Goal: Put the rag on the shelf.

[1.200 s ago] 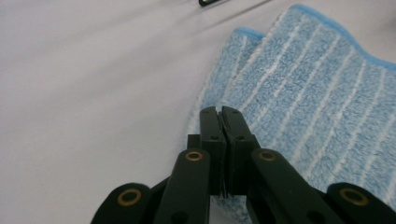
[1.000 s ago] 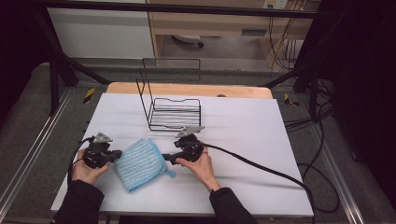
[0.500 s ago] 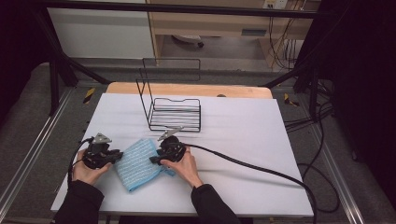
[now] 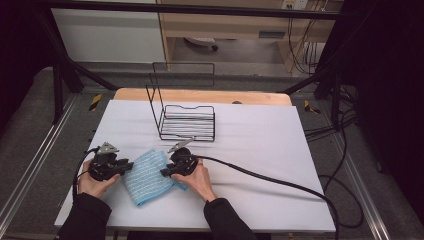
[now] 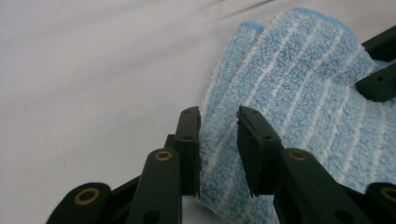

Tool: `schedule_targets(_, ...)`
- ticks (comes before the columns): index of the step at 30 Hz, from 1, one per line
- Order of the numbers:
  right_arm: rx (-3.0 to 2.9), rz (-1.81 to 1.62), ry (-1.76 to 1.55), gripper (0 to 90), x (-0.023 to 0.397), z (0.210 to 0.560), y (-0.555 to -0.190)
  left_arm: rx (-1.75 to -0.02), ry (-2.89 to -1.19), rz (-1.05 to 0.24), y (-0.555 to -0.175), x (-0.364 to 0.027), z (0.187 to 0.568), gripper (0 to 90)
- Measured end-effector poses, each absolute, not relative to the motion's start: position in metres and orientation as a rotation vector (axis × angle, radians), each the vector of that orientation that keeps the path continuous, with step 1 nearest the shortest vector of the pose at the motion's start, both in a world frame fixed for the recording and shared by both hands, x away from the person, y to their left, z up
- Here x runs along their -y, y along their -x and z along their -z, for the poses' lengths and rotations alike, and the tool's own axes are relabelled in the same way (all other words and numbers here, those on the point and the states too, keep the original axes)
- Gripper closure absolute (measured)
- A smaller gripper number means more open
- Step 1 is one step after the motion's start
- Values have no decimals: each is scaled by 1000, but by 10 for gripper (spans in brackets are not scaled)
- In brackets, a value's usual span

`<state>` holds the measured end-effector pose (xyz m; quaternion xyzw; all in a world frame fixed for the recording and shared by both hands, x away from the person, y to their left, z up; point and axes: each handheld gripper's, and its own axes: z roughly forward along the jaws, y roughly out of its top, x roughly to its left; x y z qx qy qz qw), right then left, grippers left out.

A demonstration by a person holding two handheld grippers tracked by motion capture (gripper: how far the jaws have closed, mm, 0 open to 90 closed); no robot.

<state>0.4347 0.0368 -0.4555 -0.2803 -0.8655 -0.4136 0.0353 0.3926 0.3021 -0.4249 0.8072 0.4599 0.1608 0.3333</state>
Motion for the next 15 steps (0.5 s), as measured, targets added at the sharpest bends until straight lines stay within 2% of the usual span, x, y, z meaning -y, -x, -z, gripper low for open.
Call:
schedule_targets(4, 2638, 1282, 876, 801, -36, 454, -433, -1194, -2105, -425, -392, -302, 424, 693)
schedule_targets(10, 2636, 1316, 895, 815, -34, 445, -428, -1193, -2063, -437, -390, -305, 421, 678)
schedule_targets(15, 2662, 1311, 936, 817, -23, 432, -421, -1180, -2008, -449, -389, -306, 417, 608)
